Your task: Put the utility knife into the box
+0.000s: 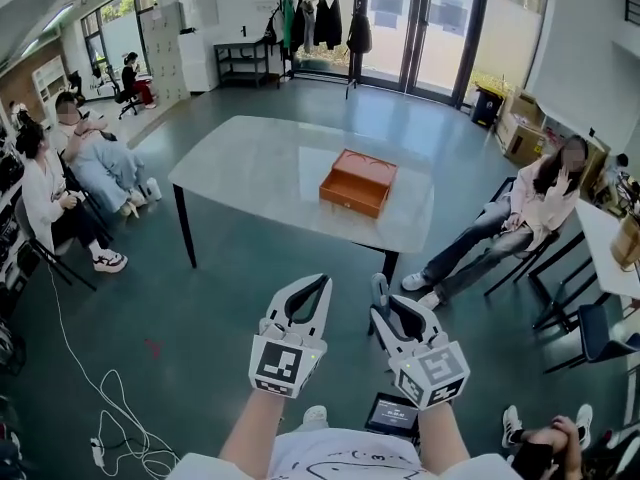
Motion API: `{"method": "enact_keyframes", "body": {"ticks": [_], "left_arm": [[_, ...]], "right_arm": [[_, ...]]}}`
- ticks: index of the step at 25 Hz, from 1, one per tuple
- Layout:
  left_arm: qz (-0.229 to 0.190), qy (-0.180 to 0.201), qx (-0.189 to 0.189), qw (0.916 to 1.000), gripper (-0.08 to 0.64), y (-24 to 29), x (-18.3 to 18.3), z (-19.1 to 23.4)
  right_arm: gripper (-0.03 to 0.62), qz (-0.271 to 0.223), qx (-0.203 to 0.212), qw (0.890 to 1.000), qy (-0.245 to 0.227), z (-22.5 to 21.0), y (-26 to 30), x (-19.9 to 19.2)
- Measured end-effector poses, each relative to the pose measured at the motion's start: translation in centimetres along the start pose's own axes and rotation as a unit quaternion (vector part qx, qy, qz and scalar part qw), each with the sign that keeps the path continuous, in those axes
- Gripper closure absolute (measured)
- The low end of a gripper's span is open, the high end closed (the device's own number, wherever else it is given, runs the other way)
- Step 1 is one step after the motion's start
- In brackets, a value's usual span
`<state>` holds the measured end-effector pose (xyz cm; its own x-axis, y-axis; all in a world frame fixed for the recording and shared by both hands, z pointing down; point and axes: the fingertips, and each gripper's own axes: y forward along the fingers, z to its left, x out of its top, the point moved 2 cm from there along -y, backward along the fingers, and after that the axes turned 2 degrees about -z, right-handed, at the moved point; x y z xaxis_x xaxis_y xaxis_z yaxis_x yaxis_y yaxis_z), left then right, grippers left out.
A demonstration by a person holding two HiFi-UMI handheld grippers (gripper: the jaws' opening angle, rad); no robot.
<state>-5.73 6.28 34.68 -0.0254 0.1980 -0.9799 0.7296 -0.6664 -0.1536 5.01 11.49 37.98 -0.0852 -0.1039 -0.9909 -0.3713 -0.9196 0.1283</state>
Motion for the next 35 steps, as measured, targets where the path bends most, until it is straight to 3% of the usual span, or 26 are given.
{"method": "enact_keyframes", "body": {"ticks": [17, 35], "left_arm": [[0.003, -0.008, -0.025, 0.9996, 0.545, 7.7, -3.1, 6.6], [0.009, -0.009, -0.01, 0.9999, 0.545, 21.5, -5.9, 12.0]], "right_arm": [[0.462, 0.005, -0.028, 0.999, 0.017, -4.8, 8.8, -0.1], [0.462, 0.002, -0.009, 1.0, 0.028, -16.4, 19.6, 0.8]]}}
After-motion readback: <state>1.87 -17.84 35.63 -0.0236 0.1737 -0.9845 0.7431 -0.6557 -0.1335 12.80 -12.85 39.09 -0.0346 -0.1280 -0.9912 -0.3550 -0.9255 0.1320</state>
